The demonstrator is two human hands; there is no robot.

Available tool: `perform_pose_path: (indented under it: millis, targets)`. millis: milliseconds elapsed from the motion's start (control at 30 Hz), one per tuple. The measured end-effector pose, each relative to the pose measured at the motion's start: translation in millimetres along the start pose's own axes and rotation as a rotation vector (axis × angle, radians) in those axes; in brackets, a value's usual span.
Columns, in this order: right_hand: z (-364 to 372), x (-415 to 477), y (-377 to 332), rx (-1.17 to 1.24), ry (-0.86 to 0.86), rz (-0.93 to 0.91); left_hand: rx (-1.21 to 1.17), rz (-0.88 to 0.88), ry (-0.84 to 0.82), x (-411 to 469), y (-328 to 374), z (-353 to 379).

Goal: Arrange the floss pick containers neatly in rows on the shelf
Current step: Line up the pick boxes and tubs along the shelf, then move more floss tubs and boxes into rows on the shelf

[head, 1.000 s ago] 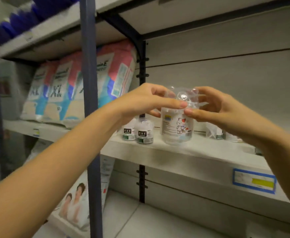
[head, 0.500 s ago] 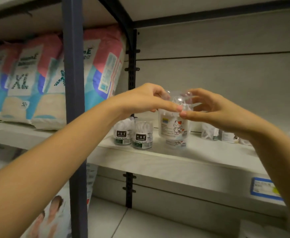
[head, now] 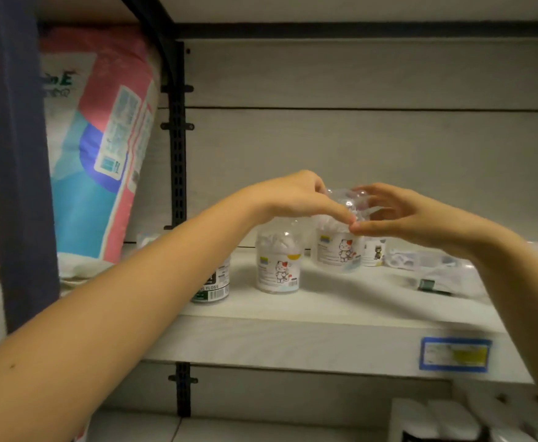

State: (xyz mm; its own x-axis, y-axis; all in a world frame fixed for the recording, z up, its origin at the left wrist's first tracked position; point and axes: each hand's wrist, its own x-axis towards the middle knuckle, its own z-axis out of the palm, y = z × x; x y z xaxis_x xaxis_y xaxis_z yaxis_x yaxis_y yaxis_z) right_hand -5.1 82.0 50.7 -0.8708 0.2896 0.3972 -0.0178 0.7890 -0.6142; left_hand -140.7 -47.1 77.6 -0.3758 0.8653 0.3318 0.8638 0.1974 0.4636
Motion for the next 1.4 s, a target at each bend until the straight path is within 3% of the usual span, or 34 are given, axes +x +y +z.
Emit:
perform_pose_path:
  millis: [267,500,767,867,1033,1233,1400]
  targets:
    - [17,15,32,0.014,-0.099,0.068,0.3,-0.041,-0.144,13,-9,15]
    - [20,21,36,0.019,-0.138,0.088,0.397,-0.058,-0.178,16,-10,16]
    - [14,13,35,-0.015,-0.133,0.106,0.474,-0.08,-0.184,18,-14,17]
    - [-6,-1,40,-0.093,-0.02,0.096,0.524,-0.114,-0.223,17,-13,16]
    - [-46,-36,53,-0.262,0.133,0.066,0.589,-0.02,-0.018,11,7,13]
    - [-87,-67,70,-0.487,0.107,0.031,0.404,0.13,0.292,7,35,40]
    - [-120,-80,92,-0.556,0.04,-0.02,0.384,0.192,0.36,9,58,78]
